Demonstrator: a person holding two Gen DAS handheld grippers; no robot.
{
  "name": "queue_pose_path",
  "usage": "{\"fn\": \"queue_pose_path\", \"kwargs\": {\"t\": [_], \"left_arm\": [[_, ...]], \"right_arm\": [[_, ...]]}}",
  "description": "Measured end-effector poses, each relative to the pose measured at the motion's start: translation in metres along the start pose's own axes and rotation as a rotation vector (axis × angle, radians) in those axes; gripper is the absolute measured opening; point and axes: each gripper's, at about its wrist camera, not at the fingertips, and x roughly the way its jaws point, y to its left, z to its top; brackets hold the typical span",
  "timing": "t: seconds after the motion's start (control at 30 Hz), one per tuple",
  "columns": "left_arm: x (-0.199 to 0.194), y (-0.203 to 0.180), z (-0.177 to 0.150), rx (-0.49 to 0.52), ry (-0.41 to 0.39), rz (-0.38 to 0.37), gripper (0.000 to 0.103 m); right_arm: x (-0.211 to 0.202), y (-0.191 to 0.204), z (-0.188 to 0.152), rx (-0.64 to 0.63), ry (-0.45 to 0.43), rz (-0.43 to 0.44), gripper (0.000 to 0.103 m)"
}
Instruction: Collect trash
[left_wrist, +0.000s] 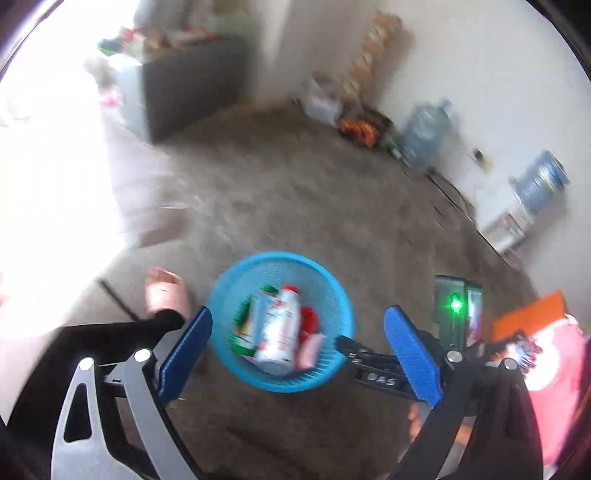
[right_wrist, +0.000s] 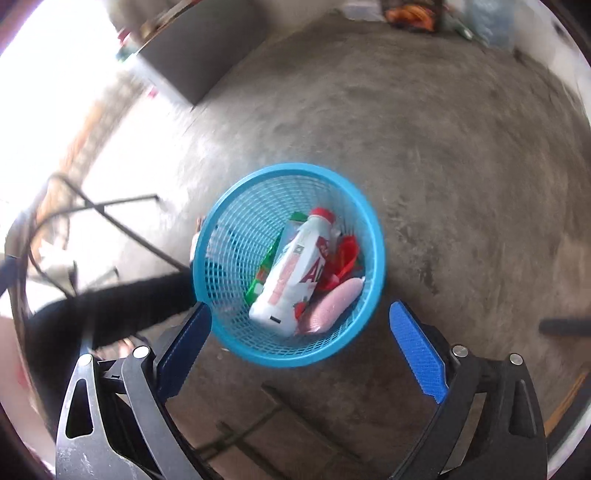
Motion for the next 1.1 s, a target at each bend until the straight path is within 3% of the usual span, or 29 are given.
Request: {"fn": "queue_pose_path", "kwargs": {"t": [0.07,0.13,0.27,0.37,0.43,0.53,0.6,0.77,0.87,1.1], "left_arm": [[-0.016,0.012,-0.017,-0.035,-0.019,0.064,0.095],[-0.015,0.025,-0.028,-0.071,0.014,0.060,0.095],[-0.008,0.045,-0.038,-0.067,0.033,0.060,0.095],[-0.016,0.062,-0.039,-0.047,-0.001,-0.028,0.095],[-0.020,0.072,-0.042,-0.006,-0.033,-0.010,0.095],[-0.025,0.087,-0.045,0.010,-0.038,-0.081,0.095],[-0.031,0.096,-0.046,0.031,-0.047,-0.118,0.095],[-0.037,0.097,-0.050,0.165,-0.083,-0.105,0.095],[-0.042,0.098,-0.056,0.224,-0.096,-0.104,0.095],[-0.041,0.111,-0.061,0.233,-0.110,-0.126,0.095]], "right_arm": [[-0.006,0.016,-0.004,-0.010,-0.004,0.020,0.093],[-0.015,0.040,-0.010,-0.071,-0.052,-0.029,0.093],[-0.046,0.100,-0.044,-0.221,-0.275,-0.207,0.095],[-0.065,0.115,-0.072,-0.110,-0.418,-0.282,0.095],[-0.074,0.116,-0.087,-0.020,-0.480,-0.279,0.095],[-0.082,0.122,-0.096,0.022,-0.468,-0.256,0.095],[-0.087,0.127,-0.099,0.070,-0.505,-0.257,0.095],[-0.063,0.146,-0.095,0.068,-0.457,-0.361,0.095],[-0.061,0.143,-0.092,0.081,-0.429,-0.374,0.095],[-0.051,0.149,-0.096,0.059,-0.394,-0.402,0.095]]}}
